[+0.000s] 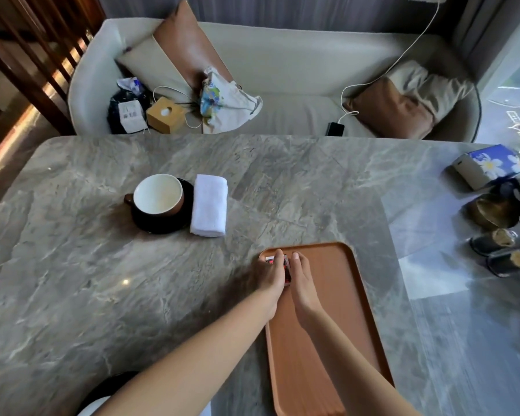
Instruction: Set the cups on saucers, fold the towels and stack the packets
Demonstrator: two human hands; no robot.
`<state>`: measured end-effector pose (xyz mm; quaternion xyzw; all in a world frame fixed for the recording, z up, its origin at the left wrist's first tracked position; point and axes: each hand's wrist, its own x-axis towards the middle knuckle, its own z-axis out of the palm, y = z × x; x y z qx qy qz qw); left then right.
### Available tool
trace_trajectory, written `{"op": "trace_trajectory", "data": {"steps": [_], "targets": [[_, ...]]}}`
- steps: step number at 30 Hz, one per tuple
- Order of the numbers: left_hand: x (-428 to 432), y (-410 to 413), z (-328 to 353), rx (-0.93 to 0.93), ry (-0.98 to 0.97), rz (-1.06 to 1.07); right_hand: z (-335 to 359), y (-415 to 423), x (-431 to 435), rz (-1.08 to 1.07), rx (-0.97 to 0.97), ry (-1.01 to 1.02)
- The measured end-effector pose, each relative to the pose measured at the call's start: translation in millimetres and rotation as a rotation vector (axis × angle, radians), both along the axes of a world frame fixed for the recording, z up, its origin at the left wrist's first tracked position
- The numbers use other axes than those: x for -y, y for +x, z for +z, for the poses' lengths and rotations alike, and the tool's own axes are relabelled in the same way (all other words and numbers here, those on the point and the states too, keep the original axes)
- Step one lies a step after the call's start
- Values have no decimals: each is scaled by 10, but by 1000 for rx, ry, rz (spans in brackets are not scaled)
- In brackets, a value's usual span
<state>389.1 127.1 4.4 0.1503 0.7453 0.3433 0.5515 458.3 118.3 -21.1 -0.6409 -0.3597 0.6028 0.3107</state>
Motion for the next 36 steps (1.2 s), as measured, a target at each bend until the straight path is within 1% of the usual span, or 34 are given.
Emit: {"op": "trace_trajectory", "data": {"steps": [2, 4, 6, 10, 13, 17, 25, 30, 34, 36], "targets": [[-15, 1, -15, 23, 0, 15, 23, -30, 0, 12, 22, 12], [-24, 8, -17, 4, -5, 2, 61, -79, -6, 20, 27, 22], [-32, 30, -15, -24, -5, -7, 65, -113, 1, 25, 9, 13], [-23, 72, 25, -55, 2, -10, 107, -107, 72, -11, -62, 60], [0, 71, 44, -66, 3, -16, 86, -103, 79, 22, -8, 49], [26, 45, 42, -27, 19, -32, 35, -108, 95, 40, 22, 46], [27, -49, 83, 56, -4, -66, 94, -72, 105, 24, -5, 61], [48, -42, 87, 59, 52, -70, 85, -68, 97, 33, -1, 54], [113, -128, 107, 7, 84, -81, 103, -62, 130, 71, 87, 84], [179, -191, 158, -46, 81, -115, 129, -92, 190, 104, 208, 141]]}}
